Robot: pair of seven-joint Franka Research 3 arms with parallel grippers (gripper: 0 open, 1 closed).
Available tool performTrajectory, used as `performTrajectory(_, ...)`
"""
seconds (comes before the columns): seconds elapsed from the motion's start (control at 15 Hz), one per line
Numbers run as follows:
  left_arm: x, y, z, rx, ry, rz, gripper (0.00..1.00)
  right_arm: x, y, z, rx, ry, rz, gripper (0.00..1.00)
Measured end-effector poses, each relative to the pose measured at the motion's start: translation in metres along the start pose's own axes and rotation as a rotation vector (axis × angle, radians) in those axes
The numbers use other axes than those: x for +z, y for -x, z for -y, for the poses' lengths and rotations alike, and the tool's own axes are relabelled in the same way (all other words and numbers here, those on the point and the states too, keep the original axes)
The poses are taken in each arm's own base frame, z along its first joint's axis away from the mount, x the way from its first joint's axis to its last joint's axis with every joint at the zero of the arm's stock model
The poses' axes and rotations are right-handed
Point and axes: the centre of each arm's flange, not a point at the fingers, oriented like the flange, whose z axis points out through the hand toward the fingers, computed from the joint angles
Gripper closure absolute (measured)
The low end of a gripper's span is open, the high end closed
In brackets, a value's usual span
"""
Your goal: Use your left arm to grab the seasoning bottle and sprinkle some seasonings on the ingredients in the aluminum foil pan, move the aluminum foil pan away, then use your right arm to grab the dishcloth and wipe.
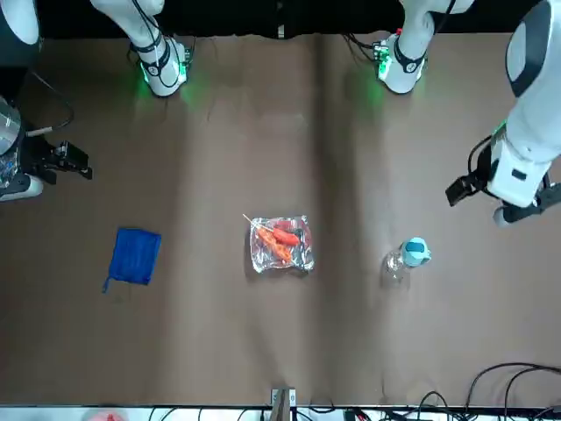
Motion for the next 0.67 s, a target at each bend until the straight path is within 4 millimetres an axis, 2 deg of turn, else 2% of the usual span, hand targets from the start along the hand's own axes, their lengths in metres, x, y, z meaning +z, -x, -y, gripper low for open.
performTrajectory(0.2,-0.022,0.019,0.010,0.126,0.008,0.025,0.00,0.000,0.000,0.000,0.001,0.000,0.000,0.00)
performTrajectory(0.33,-0.030,0.034,0.010,0.194,0.069,0.046,0.00,0.000,0.000,0.000,0.001,0.000,0.000,0.00)
performTrajectory(0.47,-0.021,0.049,-0.003,0.233,0.128,0.064,0.00,0.000,0.000,0.000,0.001,0.000,0.000,0.00)
performTrajectory(0.67,0.009,0.063,-0.035,0.281,0.139,0.096,0.00,0.000,0.000,-0.001,0.002,0.000,0.000,0.00)
